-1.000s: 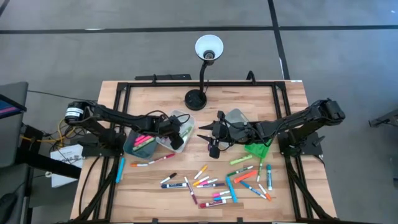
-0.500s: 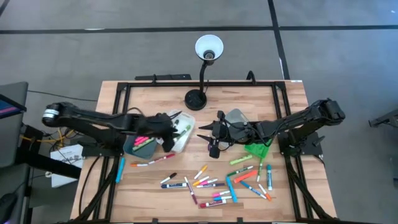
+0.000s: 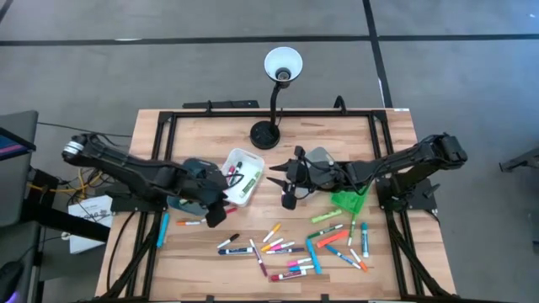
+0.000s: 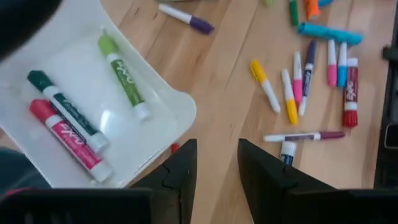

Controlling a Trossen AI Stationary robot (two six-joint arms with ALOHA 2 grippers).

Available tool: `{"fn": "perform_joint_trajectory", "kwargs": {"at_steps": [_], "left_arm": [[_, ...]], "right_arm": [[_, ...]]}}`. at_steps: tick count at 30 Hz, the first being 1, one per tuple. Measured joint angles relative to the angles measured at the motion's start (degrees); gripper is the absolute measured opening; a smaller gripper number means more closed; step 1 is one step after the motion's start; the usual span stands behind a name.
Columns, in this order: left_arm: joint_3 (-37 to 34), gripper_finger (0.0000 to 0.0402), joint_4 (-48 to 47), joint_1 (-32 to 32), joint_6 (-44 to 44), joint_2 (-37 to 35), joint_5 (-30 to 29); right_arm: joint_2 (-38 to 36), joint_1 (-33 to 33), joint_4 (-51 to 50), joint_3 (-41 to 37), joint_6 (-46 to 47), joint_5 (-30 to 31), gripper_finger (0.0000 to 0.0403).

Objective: Pick & Place Markers
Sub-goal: Put the left light blue highlighter into the blue bin

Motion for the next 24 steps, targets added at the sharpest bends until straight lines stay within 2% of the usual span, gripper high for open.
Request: {"fn": "perform_joint_trajectory", "kwargs": {"at_steps": [6, 10, 15, 21, 24], "left_arm": [[13.54, 0.0111, -19.96, 0.11, -6.62, 8.73, 1.54], [14.61, 0.0111, -28.09, -0.82, -16.29, 12.19, 8.27], [12.04, 0.0108, -28.41, -5.64, -26.19, 13.28, 19.45], [10.65, 0.0101, -28.33, -13.71, -40.21, 13.22, 26.42], [8.48, 0.0102, -28.37, -17.83, -47.25, 13.24, 27.37]], "right_arm": [[-0.02, -0.18, -0.57, 0.00, 0.02, -0.01, 0.0131], [-0.02, -0.04, -0.65, 0.00, 0.04, -0.02, 0.0131], [-0.02, -0.03, -1.25, 0.00, 0.32, -0.54, 0.0131], [-0.02, -0.03, -1.14, -0.02, 0.50, -1.92, 0.0131], [-0.02, -0.03, -0.89, -0.02, 0.48, -1.97, 0.0131]]}}
